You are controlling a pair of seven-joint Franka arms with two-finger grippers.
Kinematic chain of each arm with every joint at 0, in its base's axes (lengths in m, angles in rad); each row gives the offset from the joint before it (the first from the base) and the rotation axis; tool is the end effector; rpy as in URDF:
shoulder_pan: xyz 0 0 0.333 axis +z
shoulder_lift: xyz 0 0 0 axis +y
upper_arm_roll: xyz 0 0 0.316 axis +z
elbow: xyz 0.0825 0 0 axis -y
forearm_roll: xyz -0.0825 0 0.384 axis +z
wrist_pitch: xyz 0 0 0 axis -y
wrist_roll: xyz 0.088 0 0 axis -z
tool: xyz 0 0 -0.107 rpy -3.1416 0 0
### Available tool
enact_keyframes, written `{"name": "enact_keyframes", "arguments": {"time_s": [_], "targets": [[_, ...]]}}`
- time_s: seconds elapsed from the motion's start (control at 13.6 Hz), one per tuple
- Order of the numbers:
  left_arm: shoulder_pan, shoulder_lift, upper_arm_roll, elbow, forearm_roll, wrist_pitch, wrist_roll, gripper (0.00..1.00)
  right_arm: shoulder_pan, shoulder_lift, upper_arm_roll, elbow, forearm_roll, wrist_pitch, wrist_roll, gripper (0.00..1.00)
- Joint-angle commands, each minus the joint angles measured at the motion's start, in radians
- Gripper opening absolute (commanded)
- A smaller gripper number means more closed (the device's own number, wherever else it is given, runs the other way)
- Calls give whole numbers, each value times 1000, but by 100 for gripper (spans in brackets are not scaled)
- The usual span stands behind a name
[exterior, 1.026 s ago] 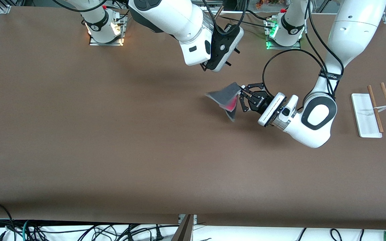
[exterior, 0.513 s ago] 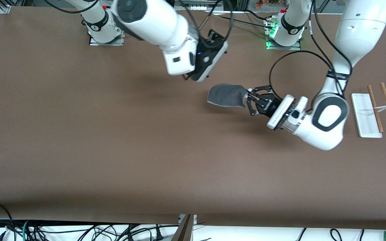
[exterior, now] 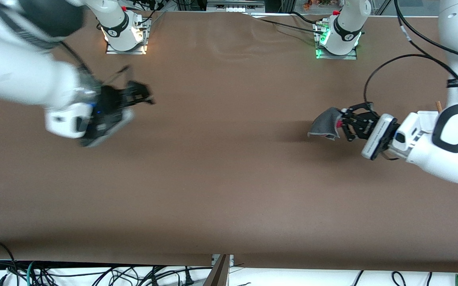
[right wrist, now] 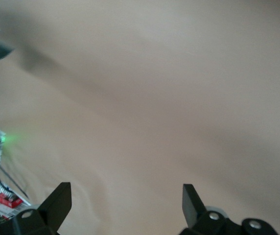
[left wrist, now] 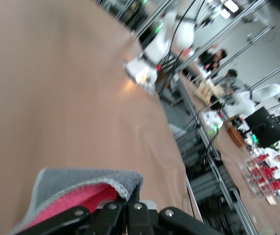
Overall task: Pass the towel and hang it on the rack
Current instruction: 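Open the right gripper and withdraw while the left gripper carries the towel, then lower the towel over the wooden rods with the left gripper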
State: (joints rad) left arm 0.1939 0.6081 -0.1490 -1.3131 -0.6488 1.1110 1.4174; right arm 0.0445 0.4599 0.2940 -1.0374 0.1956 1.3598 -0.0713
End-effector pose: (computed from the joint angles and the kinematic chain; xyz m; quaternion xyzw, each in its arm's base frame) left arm 0.6334 -0.0320 0.3891 0.6495 -0.5613 -0.0318 0.5119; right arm 0.6305 0.1924 0.5867 -0.9638 -0.2046 0.0774 0.1522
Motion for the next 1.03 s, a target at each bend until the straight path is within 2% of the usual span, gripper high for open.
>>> {"name": "enact_keyframes", "arguments": {"time_s": [0.0,0.15,0.22,0.37,0.59,0.88,0.95], "targets": [[77,-2,-6,73,206,-52,-41,0,0,-67,-129,-36,-16,-62,10,100],[116,-16,-4,107,366,-54,-40,0,-26,-111,-202,-68,-63,-68,11,100],[148,-13,2,138,415,-54,-34,0,-41,-141,-216,-91,-106,-59,11,100],[241,-11,15,173,449,-45,-29,0,-77,-184,-216,-121,-192,-59,11,100],[387,-5,22,213,494,-46,49,0,-101,-274,-216,-258,-274,-42,7,100],[482,24,46,222,566,4,292,0,-110,-407,-211,-448,-282,-51,51,100],[492,24,80,232,566,24,320,0,-115,-424,-208,-476,-272,-51,53,100]]}}
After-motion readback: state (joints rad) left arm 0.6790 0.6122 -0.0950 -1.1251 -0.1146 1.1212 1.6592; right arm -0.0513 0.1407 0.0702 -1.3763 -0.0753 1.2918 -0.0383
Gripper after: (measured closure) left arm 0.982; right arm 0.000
